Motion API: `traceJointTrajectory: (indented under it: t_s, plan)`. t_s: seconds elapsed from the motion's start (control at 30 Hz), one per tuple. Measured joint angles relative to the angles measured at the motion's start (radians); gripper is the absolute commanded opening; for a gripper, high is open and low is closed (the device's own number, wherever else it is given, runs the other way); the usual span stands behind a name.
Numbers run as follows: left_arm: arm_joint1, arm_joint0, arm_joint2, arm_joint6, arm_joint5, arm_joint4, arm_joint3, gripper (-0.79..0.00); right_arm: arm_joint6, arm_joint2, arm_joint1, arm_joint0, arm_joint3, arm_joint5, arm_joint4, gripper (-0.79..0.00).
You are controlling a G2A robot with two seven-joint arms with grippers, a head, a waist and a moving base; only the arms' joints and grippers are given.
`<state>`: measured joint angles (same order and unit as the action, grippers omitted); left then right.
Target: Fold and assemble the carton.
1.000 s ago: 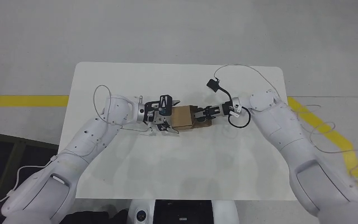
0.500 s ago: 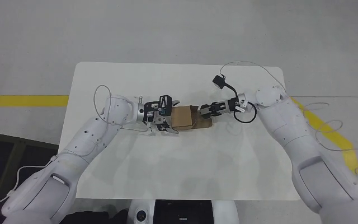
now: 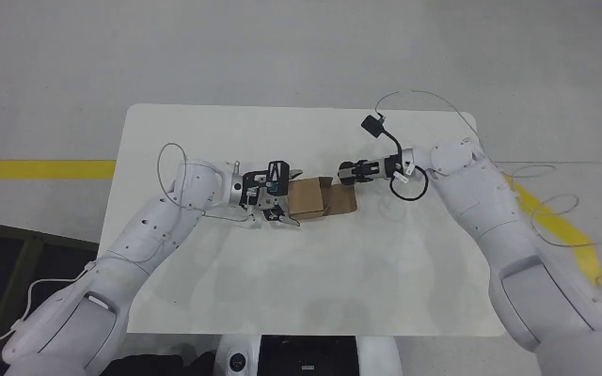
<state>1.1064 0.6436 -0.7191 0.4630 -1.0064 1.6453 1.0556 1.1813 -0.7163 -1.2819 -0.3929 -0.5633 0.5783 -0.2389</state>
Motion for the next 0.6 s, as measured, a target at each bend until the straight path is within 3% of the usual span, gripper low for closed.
traceJointTrajectory:
  t_s: [0.23,0.6]
  plan:
    - [-0.001,0.003,-0.002,-0.002,-0.003,0.003,0.001,0.000,-0.030,0.020,-0.036,0.015,0.038,0.028,-0.009,-0.785]
    - [-0.001,0.007,-0.007,-0.005,0.000,0.004,-0.001,0.000,0.034,0.045,-0.068,0.015,0.076,0.027,-0.049,-0.785]
